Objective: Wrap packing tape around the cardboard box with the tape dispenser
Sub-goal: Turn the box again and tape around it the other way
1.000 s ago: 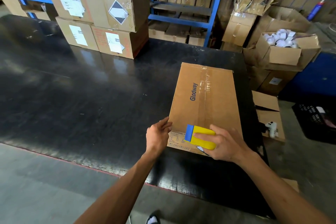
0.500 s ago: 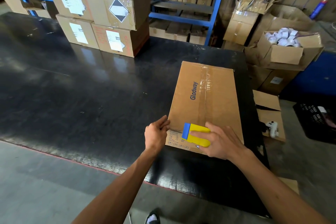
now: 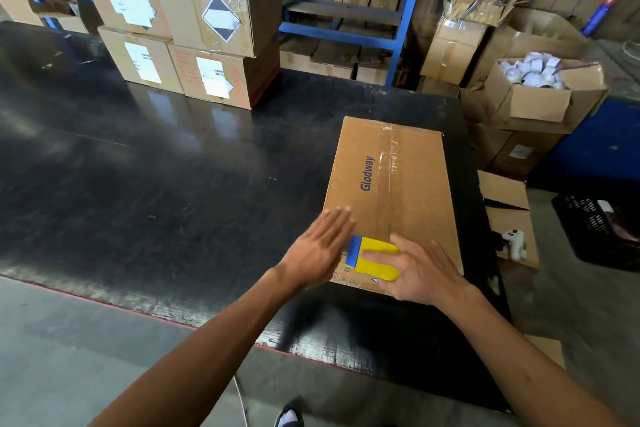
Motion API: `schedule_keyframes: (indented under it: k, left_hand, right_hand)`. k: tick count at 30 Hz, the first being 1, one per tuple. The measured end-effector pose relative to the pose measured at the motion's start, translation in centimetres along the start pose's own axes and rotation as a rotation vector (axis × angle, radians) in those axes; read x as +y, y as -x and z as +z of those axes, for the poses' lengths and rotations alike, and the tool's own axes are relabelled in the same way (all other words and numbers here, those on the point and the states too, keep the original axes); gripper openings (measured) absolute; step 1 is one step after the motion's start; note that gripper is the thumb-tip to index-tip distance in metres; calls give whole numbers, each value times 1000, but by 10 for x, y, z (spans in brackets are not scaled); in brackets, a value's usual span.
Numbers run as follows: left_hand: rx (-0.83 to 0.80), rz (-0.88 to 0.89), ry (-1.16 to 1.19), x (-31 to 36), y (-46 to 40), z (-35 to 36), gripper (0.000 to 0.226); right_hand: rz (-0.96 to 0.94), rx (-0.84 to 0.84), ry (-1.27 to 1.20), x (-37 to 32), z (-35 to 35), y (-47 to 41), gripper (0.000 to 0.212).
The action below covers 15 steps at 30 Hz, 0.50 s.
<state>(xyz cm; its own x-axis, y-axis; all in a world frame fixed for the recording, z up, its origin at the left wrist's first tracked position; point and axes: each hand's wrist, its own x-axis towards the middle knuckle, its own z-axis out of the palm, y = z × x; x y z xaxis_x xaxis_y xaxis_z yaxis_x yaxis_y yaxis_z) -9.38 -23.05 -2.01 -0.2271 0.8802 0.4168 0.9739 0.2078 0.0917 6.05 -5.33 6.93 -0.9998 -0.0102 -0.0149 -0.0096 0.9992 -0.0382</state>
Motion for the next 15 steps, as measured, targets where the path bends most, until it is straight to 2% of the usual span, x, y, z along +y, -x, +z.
schedule_keyframes:
  k: [2,7,10,15]
  left_hand:
    - [-74,125,-34,-3,-7,5,63]
    - [-176,139,5,-26,-8,17,62]
    - [-194,164,-10,-29,-8,21,61]
    - [-155,194,-47,-39,-7,24,63]
  right_hand:
    - [-3,-10,11,-1,-1,0,49]
    - [18,-28,24,-2,0,0,54]
    - [11,-15,-10,-2,-1,1,47]
    - [1,-19,25,0,0,0,49]
